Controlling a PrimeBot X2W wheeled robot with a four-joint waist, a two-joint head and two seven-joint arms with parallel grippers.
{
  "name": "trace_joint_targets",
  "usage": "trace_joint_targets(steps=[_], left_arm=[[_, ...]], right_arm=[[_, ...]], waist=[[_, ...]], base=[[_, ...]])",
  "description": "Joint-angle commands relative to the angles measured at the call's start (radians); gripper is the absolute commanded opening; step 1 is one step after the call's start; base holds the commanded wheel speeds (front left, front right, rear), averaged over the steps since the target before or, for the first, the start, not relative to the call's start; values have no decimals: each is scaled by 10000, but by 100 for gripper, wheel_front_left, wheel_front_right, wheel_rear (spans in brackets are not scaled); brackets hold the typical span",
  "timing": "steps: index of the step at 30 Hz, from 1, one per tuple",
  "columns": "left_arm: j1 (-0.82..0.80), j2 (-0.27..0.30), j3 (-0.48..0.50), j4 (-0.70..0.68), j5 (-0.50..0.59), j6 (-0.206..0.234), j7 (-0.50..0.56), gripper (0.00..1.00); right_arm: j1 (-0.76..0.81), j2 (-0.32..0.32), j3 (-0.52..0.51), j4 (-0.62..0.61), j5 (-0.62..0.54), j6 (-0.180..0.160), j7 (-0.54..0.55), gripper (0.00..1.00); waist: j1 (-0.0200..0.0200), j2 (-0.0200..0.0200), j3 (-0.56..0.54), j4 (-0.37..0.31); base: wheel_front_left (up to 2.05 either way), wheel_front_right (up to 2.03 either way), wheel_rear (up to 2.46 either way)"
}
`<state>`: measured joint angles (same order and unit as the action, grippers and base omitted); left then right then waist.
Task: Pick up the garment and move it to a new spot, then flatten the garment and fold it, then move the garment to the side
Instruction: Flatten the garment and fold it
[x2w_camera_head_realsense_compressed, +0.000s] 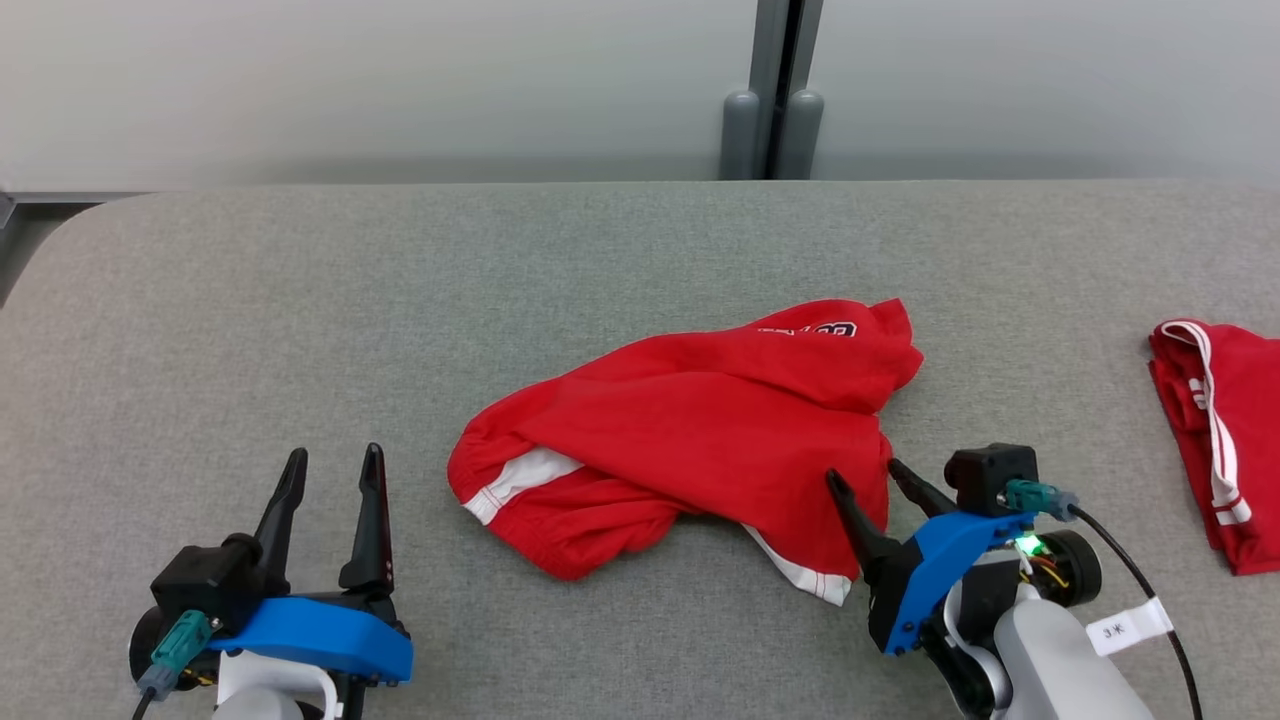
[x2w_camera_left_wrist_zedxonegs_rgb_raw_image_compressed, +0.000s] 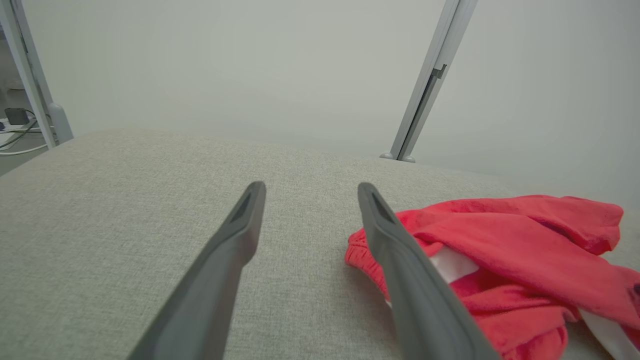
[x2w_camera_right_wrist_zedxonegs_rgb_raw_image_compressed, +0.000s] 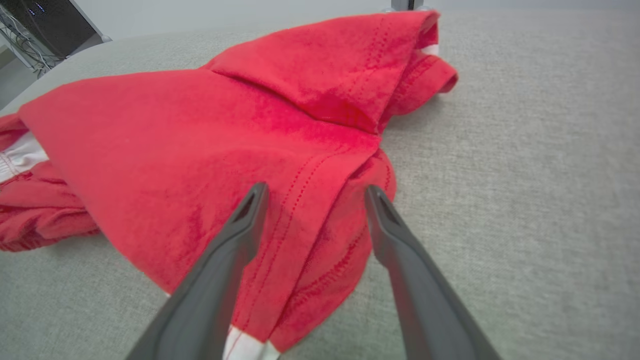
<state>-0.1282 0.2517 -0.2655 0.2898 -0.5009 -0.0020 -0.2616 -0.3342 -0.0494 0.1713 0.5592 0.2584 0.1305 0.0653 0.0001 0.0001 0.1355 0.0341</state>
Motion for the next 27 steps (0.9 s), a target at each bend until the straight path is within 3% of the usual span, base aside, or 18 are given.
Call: trace_joint_targets(steps=[1,8,9,10,11,16,24,25,27], left_arm=[[-187,-16,57,54,91,-85,-41,100],[-243,-73,117,169,155,-165,-42,100],[-246,-80,125,178,166,-175,-42,100],[-246,-84,134,194,168,-187,-42,100],[-242,-93,147,200,173,-194,-42,100],[-229,-136,190,202,179,-246,-42,100],[-300,-205,235,176,281,-299,-42,100],[-302,-213,241,187,302,-315,-42,100],[-263,-229,247,235,326,-326,-42,100]], right_arm=[[-388,-19,49,373,57,7,-120,100],[-1077,-21,481,1456,514,7,-335,100],[-1152,-21,593,1550,669,7,-385,55],[-1223,-22,680,1610,774,7,-497,3],[-1296,-22,753,1679,837,7,-580,0],[-1778,-26,398,2121,639,7,-1116,0],[-2781,-108,-1475,2545,-1790,7,-1108,0],[-2811,-105,-1580,2577,-1989,7,-1058,98],[-2877,-112,-1757,2526,-2201,5,-1060,100]], waist=[[-1,-1,66,89],[-1,-1,162,199],[-1,-1,167,202],[-1,-1,172,201],[-1,-1,179,195],[-1,-1,185,151],[-1,-1,171,148],[-1,-1,167,150],[-1,-1,123,149]], base=[[0,0,0],[0,0,0],[0,0,0],[0,0,0],[0,0,0],[0,0,0],[0,0,0],[0,0,0],[0,0,0]])
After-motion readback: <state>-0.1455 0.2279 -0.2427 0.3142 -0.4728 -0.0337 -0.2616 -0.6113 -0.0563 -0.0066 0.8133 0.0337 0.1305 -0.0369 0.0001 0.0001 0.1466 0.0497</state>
